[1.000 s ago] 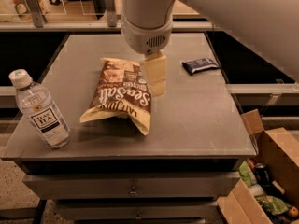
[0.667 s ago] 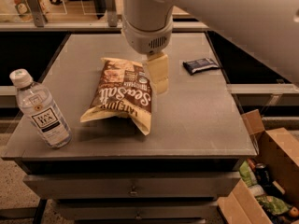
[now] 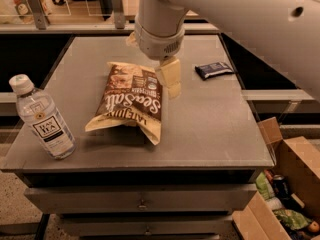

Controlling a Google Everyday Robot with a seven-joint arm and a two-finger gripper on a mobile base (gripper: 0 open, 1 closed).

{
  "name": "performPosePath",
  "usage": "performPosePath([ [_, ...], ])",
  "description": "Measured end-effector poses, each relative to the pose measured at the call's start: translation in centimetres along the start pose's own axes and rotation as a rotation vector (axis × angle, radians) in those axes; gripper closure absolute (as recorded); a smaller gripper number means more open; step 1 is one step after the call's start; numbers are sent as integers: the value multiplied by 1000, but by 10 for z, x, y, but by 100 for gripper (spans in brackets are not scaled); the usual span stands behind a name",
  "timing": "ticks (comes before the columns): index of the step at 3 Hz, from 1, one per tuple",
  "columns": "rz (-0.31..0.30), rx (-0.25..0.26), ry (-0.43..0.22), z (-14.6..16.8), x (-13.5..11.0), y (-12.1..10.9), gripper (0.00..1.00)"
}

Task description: Move brown chip bag near rxbar blueberry

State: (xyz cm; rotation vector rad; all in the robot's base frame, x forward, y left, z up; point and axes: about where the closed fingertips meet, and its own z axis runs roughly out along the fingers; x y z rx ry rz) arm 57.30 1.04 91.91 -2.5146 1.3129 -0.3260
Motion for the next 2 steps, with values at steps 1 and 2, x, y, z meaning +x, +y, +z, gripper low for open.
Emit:
performPosePath([
  [1,-74,-23,-38,23,-1,-5,0],
  [2,-145,-22,-83,40,-5,-7,0],
])
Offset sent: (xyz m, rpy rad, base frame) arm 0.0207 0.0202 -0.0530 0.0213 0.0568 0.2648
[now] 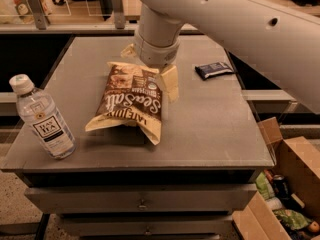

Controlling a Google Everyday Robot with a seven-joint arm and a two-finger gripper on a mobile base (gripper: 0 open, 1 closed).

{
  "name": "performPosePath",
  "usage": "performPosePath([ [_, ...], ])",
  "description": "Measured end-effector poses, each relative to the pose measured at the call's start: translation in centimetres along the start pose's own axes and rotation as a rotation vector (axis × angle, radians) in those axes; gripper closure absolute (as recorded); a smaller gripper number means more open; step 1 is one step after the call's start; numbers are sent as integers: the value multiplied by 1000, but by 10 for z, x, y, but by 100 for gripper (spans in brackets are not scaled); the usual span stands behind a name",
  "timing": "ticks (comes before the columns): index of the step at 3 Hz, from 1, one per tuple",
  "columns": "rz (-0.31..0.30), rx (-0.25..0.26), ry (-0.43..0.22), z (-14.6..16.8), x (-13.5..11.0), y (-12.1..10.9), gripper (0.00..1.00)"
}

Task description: Move brown chip bag near rxbar blueberry

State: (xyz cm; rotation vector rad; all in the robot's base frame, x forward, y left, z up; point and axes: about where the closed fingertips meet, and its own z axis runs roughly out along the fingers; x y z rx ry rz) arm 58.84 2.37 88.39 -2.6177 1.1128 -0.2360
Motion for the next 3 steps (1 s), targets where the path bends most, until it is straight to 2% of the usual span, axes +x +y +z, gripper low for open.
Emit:
performPosePath([
  [1,-68,6,-36,13,-5,1,0],
  [3,-142,-13,-64,32,-14,11,0],
])
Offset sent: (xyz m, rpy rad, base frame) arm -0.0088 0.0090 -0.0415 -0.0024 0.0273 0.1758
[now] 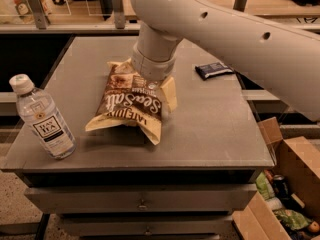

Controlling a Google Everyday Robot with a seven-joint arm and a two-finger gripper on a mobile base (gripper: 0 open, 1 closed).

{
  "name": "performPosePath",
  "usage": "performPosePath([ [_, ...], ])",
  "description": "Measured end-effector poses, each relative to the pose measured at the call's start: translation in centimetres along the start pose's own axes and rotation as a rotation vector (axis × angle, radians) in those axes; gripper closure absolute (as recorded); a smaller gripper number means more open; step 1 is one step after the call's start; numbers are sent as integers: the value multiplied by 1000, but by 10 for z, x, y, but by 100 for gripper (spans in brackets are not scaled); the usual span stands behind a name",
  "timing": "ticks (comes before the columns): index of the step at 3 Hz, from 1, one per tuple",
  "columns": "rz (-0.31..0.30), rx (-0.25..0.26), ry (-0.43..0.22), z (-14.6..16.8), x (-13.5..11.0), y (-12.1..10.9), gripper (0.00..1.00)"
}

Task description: Move brown chip bag near rxbar blueberry

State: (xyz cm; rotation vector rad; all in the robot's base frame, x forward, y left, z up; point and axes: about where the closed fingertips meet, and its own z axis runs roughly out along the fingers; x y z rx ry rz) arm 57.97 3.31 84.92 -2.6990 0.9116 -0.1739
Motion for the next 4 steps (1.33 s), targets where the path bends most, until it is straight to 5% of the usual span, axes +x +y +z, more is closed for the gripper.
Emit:
performPosePath([
  [1,-17,-4,-4,8,-4,3,0],
  [4,14,-18,1,13,-2,7,64],
])
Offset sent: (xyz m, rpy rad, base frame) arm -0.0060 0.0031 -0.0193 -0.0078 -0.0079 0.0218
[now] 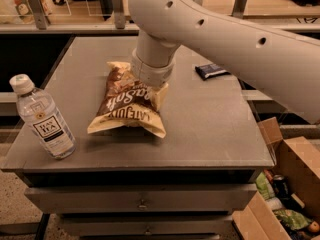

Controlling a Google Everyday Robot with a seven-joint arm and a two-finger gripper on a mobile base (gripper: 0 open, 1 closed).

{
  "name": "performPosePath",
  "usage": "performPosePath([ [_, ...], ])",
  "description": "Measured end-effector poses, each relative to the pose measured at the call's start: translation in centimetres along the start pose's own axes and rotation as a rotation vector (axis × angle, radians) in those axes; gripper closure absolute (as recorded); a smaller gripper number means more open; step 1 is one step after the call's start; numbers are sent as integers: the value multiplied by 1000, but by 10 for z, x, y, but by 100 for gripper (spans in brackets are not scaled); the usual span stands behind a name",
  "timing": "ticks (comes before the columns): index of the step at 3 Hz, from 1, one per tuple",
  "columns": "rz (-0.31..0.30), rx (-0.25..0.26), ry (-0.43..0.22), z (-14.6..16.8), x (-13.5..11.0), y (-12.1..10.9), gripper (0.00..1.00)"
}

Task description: Move brown chip bag near rxbar blueberry

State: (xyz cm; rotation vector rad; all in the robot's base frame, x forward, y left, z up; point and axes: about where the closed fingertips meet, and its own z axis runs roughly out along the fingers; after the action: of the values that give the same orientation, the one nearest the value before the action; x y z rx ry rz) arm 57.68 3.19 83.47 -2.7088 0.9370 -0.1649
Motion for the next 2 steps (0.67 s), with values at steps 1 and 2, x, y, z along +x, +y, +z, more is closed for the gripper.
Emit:
performPosePath([
  [1,6,0,1,-2,1,0,87],
  [2,7,0,1,-2,1,0,100],
])
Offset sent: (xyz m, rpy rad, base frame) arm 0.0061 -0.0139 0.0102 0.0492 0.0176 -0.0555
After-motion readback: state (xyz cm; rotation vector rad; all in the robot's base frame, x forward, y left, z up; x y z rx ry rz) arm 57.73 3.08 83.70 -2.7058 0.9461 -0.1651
